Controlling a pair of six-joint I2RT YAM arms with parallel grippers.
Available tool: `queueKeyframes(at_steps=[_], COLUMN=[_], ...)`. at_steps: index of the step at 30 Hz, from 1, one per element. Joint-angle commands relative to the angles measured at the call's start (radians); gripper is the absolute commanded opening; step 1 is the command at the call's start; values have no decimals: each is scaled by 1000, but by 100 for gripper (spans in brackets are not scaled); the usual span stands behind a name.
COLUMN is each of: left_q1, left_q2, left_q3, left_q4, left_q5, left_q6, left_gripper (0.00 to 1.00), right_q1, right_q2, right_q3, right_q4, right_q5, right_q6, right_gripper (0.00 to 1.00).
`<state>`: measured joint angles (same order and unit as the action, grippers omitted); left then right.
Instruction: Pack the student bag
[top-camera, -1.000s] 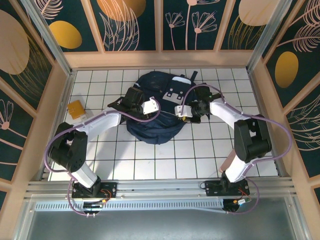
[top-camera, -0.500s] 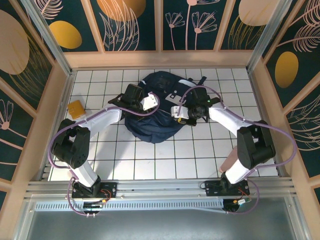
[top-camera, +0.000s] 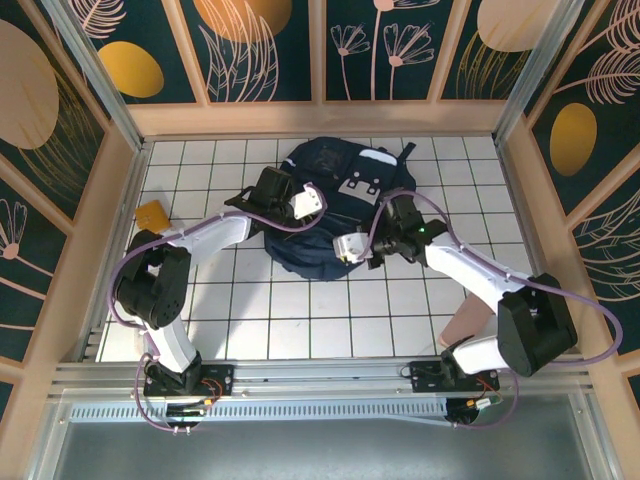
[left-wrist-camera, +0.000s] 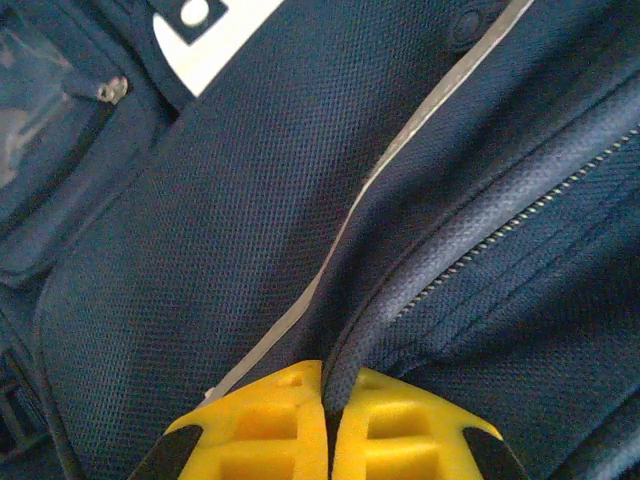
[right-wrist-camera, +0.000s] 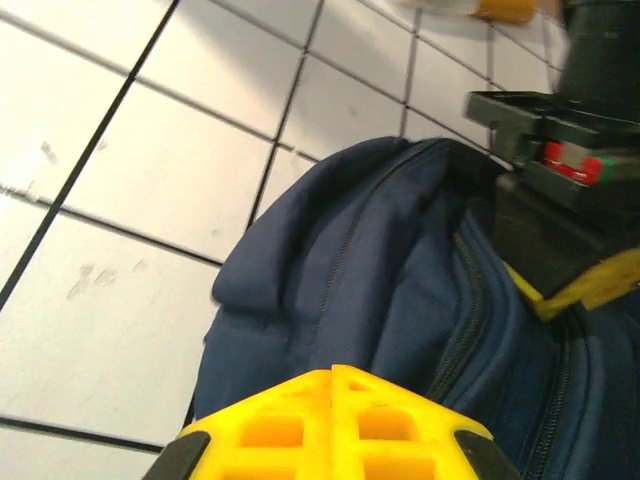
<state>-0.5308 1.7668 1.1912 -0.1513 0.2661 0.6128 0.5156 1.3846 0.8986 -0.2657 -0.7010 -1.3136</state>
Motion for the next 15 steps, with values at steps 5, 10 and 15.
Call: queueKeyframes(at_steps=[5, 10, 15], left_q1=[17, 18, 17], left_q2=[-7, -36, -38], left_q3=[0, 9, 31], left_q4=[72, 90, 48], left_q5=[143, 201, 208], left_q6=[103, 68, 77], left_gripper=[0, 0, 0], right_q1=[-193, -276, -317], right_q2=[-98, -21, 57], right_q3=[10, 128, 178], right_q4=[311, -69, -302], right_q5=[411, 387, 244], right_q6=[1110, 1213, 1257], right_gripper=[61, 73, 77])
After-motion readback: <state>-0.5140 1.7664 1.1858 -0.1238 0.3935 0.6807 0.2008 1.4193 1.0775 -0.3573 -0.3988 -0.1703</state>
